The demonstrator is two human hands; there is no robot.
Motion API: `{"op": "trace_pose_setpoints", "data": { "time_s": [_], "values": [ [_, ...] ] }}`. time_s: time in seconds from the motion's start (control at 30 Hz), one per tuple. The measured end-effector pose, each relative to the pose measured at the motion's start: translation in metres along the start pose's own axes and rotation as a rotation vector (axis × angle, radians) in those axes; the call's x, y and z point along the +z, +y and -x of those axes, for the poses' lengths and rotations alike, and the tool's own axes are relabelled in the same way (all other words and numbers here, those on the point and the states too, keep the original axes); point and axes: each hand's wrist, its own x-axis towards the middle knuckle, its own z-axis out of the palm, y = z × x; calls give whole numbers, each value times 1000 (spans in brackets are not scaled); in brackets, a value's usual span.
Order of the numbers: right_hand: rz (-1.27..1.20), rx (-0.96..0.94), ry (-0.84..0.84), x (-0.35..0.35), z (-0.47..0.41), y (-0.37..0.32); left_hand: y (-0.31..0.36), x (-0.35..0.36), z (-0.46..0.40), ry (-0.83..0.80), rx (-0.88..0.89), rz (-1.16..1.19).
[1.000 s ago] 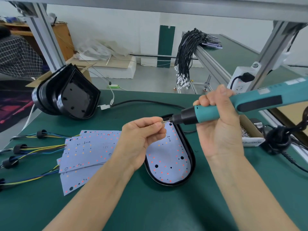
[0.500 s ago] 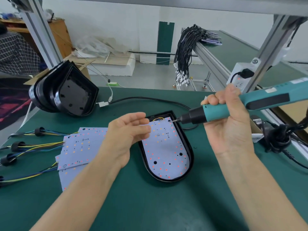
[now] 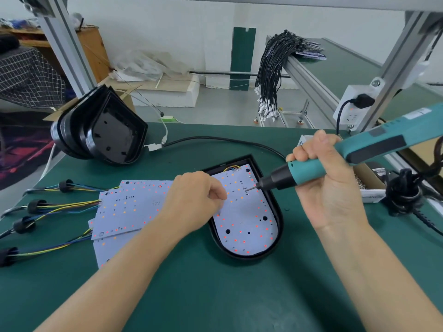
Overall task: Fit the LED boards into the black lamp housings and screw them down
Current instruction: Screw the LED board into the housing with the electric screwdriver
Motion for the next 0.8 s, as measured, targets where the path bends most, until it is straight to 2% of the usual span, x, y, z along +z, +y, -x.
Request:
{"op": "trace_pose_setpoints", "data": {
  "time_s": [0.23,0.47,0.57,0.7,0.8],
  "values": [
    [39,-10,4,-4,1,-7,1,-5,-12,36,17,-81],
    [45,2,-7,-2,3,-9,11,-2,3,-283,33,-527],
    [50,-1,-5,0,4,-8,23,3,3,-309,76,-706],
    [36,1,-1,0,6,-11,35,11,7,-277,149,-755],
    [28,-6,7,0,7,-14,33,12,13,-255,140,-664]
  ]
}}
